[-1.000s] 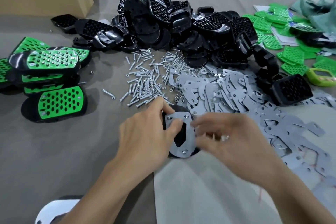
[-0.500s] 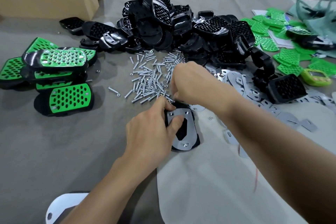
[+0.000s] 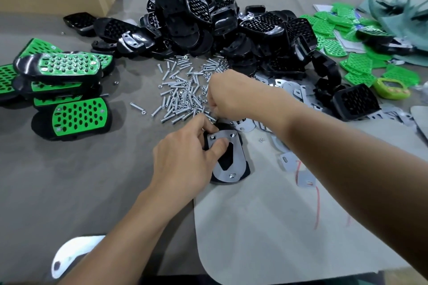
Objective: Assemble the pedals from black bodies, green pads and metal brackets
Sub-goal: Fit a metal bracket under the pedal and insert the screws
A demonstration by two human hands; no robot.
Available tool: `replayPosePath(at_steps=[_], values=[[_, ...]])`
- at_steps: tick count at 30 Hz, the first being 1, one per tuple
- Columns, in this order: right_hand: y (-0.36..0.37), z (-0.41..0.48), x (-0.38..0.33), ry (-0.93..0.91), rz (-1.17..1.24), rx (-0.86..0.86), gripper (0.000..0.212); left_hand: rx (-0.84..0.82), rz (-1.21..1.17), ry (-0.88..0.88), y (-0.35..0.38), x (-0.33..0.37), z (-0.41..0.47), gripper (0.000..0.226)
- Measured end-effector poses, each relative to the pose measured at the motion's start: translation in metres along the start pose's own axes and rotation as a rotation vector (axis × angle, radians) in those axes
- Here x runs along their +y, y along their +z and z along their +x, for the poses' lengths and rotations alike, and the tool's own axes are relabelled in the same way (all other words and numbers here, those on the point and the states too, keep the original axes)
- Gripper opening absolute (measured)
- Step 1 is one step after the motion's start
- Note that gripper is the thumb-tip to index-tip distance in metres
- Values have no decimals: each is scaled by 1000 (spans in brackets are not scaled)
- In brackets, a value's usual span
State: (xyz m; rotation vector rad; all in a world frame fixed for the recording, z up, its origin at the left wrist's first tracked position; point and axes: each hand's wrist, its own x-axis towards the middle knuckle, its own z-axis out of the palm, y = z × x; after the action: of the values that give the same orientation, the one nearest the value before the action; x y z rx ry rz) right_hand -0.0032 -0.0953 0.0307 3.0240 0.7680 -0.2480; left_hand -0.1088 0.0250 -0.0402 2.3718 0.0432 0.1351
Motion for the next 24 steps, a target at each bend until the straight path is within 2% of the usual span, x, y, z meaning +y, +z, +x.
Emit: replayPosePath(at_steps=[2, 6, 9, 12, 18, 22, 24], values=[[-3, -6, 0, 25, 84, 55, 6, -2, 17, 2, 0, 1, -1, 26], [-10, -40, 19, 150, 230, 185, 14, -9, 30, 9, -1, 1, 0, 25], [-4, -77, 42, 294, 245, 111, 9, -1, 36, 13, -1, 1, 2, 23], [13, -98, 43, 363, 263, 66, 9, 5, 36, 14, -1, 1, 4, 21], [36, -107, 40, 364, 314, 218, 7, 14, 22, 24, -1, -1, 1, 22], [31, -104, 32, 332, 595, 323, 19, 10, 11, 22, -1, 0, 2, 20], [27, -97, 26, 300, 662, 335, 20, 11, 13, 20, -1, 0, 1, 20]])
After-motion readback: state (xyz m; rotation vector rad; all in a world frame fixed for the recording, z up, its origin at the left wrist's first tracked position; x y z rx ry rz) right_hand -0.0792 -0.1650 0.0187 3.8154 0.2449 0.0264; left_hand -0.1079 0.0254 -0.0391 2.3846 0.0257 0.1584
